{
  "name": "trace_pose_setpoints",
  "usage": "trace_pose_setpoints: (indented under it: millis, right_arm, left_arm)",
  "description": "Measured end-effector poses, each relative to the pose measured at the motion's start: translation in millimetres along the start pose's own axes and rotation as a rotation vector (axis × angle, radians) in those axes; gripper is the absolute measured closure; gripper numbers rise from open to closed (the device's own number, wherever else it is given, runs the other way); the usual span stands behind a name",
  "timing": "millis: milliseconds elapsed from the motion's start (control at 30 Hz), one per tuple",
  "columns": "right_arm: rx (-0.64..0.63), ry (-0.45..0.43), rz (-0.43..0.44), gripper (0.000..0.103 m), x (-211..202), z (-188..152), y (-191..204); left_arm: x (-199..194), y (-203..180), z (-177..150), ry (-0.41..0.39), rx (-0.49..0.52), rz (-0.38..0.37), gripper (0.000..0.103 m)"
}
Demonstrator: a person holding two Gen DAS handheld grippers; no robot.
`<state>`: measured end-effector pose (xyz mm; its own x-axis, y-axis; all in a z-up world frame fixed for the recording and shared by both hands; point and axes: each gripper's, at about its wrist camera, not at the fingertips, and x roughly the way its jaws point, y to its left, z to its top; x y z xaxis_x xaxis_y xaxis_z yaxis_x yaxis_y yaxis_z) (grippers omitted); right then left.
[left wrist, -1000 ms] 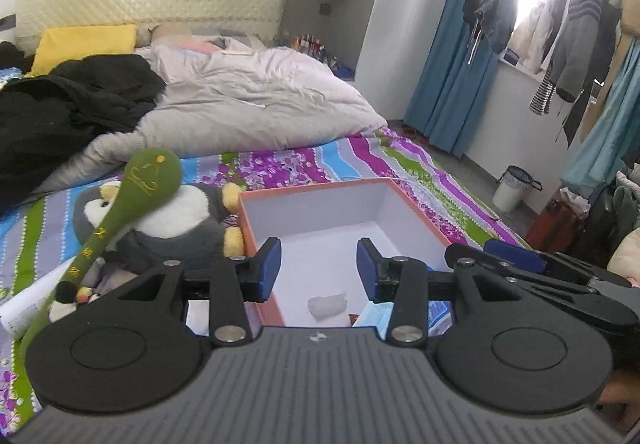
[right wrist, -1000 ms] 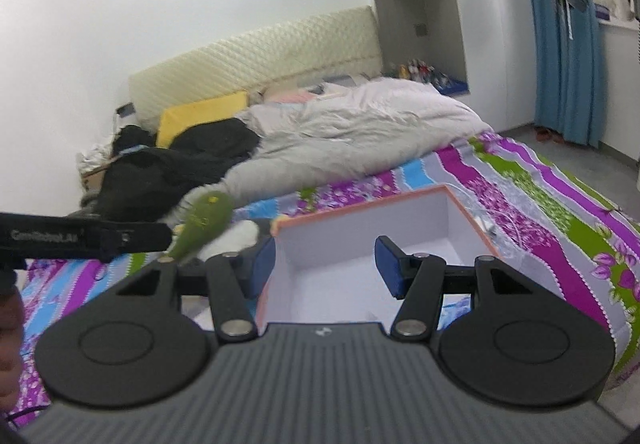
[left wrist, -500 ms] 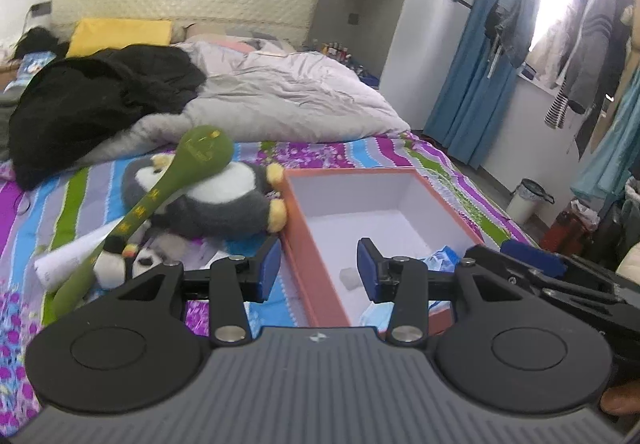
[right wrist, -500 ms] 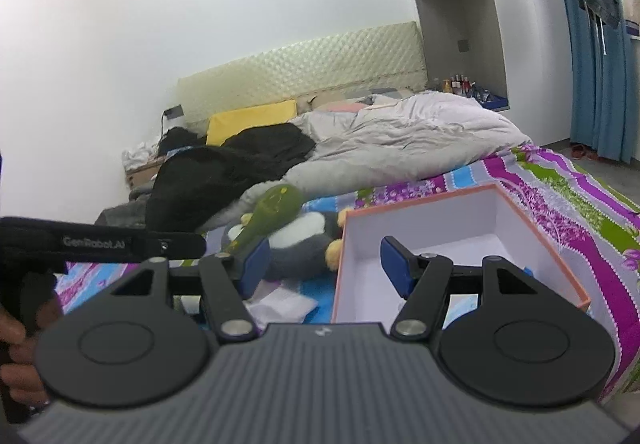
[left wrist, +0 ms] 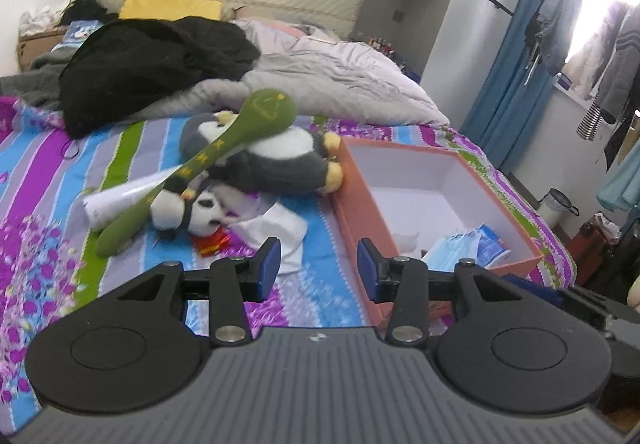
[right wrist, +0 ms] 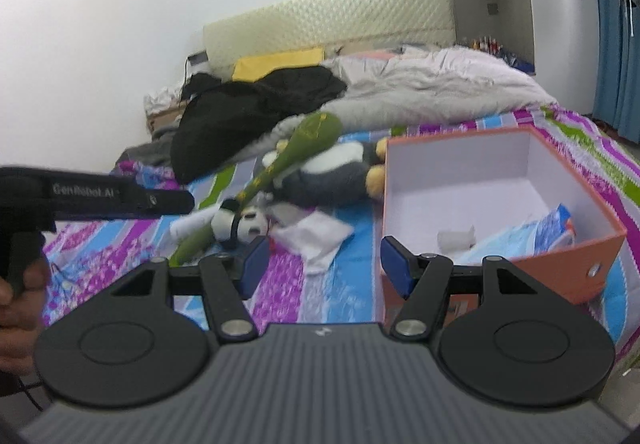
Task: Organize soft objects
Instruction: 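Withdraw both open tools up from the box, then move the left tool to the small panda plush while the right tool approaches the white towel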
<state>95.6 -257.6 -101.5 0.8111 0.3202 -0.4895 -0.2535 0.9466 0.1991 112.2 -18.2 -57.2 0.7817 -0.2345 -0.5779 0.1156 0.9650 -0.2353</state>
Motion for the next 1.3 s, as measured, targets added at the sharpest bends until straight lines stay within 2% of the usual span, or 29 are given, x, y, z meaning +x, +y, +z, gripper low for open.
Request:
trace_pose_setpoints:
  millis: [133, 233, 367, 500, 700, 767, 1033, 1133, 1300]
  right_arm:
    - [-0.024, 0.042, -0.018, 0.039, 5, -17, 12]
    - [-0.016, 0.067, -0.015, 0.039, 9, -26, 16]
    - [-0.01, 0.103, -0.008, 0.039, 21, -33, 22]
    - [-0.02, 0.124, -0.011, 0.039, 35, -36, 27]
    - [-0.048, 0.13, -0.029, 0.039, 65, -41, 35]
    - [-0.051, 0.136, -0.032, 0.039, 76, -41, 37]
    - [-0.046, 0.178, -0.025, 0.039, 120, -42, 39]
    - [-0.06, 0.199, -0.022, 0.039, 138, -43, 40]
    - [-0.072, 0.221, -0.013, 0.039, 167, -44, 40]
  left_arm:
    - [-5, 12, -15, 0.012, -0.013, 0.034, 0.054]
    - [-7, 25, -28, 0.029, -0.044, 0.038, 0.047]
    - [-1, 38, -41, 0.061, -0.071, 0.062, 0.047]
    - [11, 53, -46, 0.077, -0.097, 0.08, 0.046]
    - [36, 71, -43, 0.096, -0.087, 0.088, 0.038]
    - [46, 77, -41, 0.093, -0.083, 0.094, 0.028]
    - [82, 97, -31, 0.055, -0.019, 0.156, 0.013]
    - [97, 107, -31, 0.039, -0.043, 0.165, 0.013]
    - [125, 123, -33, 0.009, -0.097, 0.238, 0.013]
